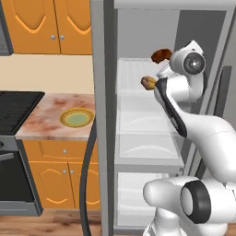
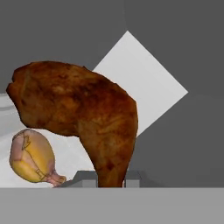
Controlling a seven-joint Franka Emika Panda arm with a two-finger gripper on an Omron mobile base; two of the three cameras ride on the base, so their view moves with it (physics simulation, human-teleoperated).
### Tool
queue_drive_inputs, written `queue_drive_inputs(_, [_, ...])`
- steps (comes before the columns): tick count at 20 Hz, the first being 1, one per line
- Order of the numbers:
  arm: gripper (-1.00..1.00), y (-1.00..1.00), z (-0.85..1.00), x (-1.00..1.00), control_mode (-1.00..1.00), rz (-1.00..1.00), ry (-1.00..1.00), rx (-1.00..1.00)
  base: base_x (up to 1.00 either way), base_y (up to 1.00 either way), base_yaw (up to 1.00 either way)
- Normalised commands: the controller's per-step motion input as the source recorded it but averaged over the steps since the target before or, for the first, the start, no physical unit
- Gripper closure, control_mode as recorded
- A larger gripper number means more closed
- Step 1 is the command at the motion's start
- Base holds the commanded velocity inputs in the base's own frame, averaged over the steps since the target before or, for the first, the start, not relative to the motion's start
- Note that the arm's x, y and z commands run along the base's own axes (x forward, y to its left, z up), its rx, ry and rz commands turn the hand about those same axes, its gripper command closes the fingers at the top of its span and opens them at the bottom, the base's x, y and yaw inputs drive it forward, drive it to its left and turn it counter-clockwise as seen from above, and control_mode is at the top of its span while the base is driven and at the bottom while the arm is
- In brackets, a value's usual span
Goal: Place the chicken drumstick on the counter behind the older chicken drumstick on the same shelf of the fridge to maintain FIFO order. Close the fridge door when finished.
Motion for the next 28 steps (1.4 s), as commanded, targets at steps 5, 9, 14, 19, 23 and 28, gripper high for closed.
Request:
queue_drive_inputs(5, [1.00, -0.28, -0.01, 0.44, -1.00, -0.03, 0.04, 0.00, 0.00, 0.00, 0.00])
queue_drive_inputs(9, [1.00, -0.14, -0.18, 0.22, -1.00, 0.00, 0.00, 0.00, 0.00, 0.00, 0.00])
queue_drive_inputs(14, [1.00, -0.04, -0.28, 0.19, -1.00, 0.00, 0.00, 0.00, 0.00, 0.00, 0.00])
queue_drive_inputs(19, [1.00, -0.09, -0.09, 0.31, -1.00, 0.00, 0.01, 0.00, 0.00, 0.00, 0.00])
queue_drive_inputs(23, [1.00, -0.23, -0.06, 0.45, -1.00, 0.00, 0.10, 0.00, 0.00, 0.00, 0.00])
queue_drive_inputs(28, [1.00, -0.19, -0.15, 0.47, -1.00, 0.00, 0.09, 0.00, 0.00, 0.00, 0.00])
